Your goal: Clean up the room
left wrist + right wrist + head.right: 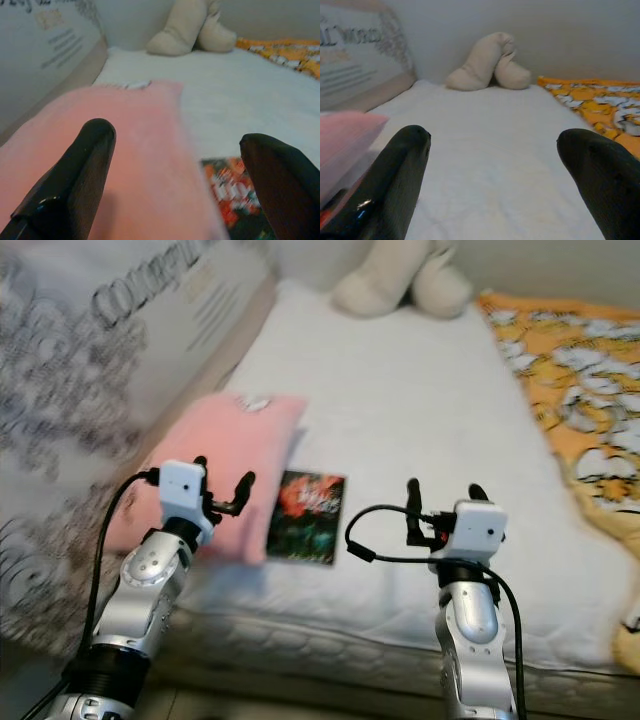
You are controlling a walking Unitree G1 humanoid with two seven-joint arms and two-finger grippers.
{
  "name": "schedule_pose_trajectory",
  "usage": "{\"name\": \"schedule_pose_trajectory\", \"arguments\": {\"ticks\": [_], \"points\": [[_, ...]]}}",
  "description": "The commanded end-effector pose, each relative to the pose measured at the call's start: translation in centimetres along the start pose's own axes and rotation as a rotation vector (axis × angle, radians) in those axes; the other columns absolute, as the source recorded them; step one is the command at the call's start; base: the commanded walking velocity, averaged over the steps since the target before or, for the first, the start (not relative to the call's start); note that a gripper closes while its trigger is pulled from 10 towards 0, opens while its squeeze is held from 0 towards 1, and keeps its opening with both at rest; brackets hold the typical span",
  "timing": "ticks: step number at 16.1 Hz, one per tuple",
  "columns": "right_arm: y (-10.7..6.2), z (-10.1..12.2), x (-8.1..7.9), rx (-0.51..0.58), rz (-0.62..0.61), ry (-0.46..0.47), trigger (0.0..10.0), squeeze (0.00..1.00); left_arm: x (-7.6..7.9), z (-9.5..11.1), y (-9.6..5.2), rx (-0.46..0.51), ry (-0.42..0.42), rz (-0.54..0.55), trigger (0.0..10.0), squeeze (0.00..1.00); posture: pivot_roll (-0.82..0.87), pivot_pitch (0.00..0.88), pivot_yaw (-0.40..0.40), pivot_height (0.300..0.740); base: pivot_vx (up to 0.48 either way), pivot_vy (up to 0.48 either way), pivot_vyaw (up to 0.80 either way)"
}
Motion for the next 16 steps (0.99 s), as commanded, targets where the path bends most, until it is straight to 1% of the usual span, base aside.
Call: {"name": "schedule_pose_trajectory", "arguments": {"ticks": [1, 4, 6, 10, 11, 16], "points": [[0.0, -0.4, 1.2, -0.026, -0.023, -0.01, 10.0, 0.0, 0.9, 0.8, 0.4, 0.033, -0.009, -0.025, 10.0, 0.0, -0.09, 0.0, 0.008, 0.719, 0.319, -0.356, -0.44], [0.0, -0.8, 1.1, -0.041, -0.007, -0.015, 10.0, 0.0, 0.5, 0.6, 0.5, 0.031, -0.016, -0.011, 10.0, 0.0, -0.09, 0.0, -0.002, 0.699, 0.322, -0.352, -0.45], [-0.2, -1.0, 0.9, -0.051, 0.009, -0.017, 10.0, 0.0, 0.8, 0.6, 0.6, 0.033, -0.016, -0.019, 10.0, 0.0, -0.1, 0.0, -0.002, 0.682, 0.319, -0.354, -0.44], [-0.7, -1.3, 1.0, -0.062, 0.016, -0.02, 10.0, 0.0, 0.9, 0.5, 0.5, 0.028, -0.022, -0.035, 10.0, 0.0, -0.11, 0.0, 0.004, 0.665, 0.32, -0.355, -0.43], [-1.0, -1.5, 1.0, -0.068, 0.018, -0.019, 10.0, 0.0, 1.0, 0.4, 0.6, 0.026, -0.031, -0.044, 10.0, 0.0, -0.12, 0.0, 0.011, 0.657, 0.0, 0.0, -0.43], [-1.8, -2.0, 1.1, -0.083, 0.003, -0.012, 10.0, 0.0, 1.7, 0.1, 0.9, 0.005, -0.007, -0.101, 10.0, 0.0, -0.14, 0.0, 0.035, 0.627, 0.0, 0.0, -0.42]]}}
Point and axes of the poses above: a point about 5 cm out from each wrist's last joint towards the gripper, its own y axis pointing out of the wrist towards the gripper, its own z axis along the axis of the wrist's last joint, x = y × z, the point moved 2 cm from there along y, pointing out of the wrist towards the gripper, and after that the axes turned 1 degree about -y, right-handed, at the moved point
